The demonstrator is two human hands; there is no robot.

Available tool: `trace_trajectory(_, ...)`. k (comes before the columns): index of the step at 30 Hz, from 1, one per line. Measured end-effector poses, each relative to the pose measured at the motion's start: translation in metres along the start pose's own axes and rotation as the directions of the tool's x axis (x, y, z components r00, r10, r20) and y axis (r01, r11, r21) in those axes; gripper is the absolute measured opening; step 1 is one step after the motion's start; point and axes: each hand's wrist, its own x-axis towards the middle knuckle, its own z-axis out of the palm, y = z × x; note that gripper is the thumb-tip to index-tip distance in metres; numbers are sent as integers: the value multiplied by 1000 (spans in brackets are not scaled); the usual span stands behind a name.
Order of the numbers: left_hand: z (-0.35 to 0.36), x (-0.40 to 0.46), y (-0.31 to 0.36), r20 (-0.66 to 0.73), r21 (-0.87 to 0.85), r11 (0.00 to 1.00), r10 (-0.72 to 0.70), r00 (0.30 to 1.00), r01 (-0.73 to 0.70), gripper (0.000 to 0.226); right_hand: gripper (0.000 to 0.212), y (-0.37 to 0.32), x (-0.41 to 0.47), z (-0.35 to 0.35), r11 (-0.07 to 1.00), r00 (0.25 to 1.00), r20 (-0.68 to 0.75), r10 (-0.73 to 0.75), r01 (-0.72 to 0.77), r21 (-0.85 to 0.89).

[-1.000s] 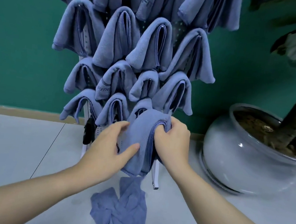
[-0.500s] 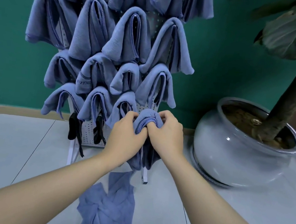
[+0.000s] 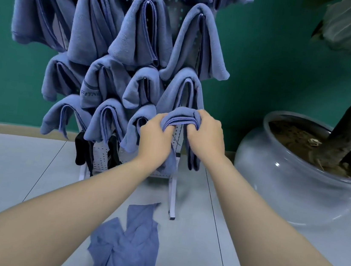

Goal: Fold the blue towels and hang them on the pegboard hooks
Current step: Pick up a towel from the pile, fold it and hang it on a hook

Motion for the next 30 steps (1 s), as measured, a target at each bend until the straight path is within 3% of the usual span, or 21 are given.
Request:
trace_trajectory(7, 40, 32, -25, -107, -108, 985, -146, 983, 135, 19, 28, 18, 33, 22, 999, 999, 15, -48, 48, -4)
trace_trajectory(14, 53, 60, -48, -93, -77, 994, -89, 992, 81, 35, 30, 49, 59, 49, 993, 997, 1, -74, 74, -89)
trace_trajectory(20, 58, 64, -70, -89, -78, 995, -70, 994, 63, 51, 26, 66, 65, 68, 997, 998, 15, -64, 65, -47)
trace_trajectory(30, 65, 58, -87, -29, -89, 995, -42, 999, 40, 58, 43, 74, 61, 86, 1000, 999, 38, -24, 24, -4)
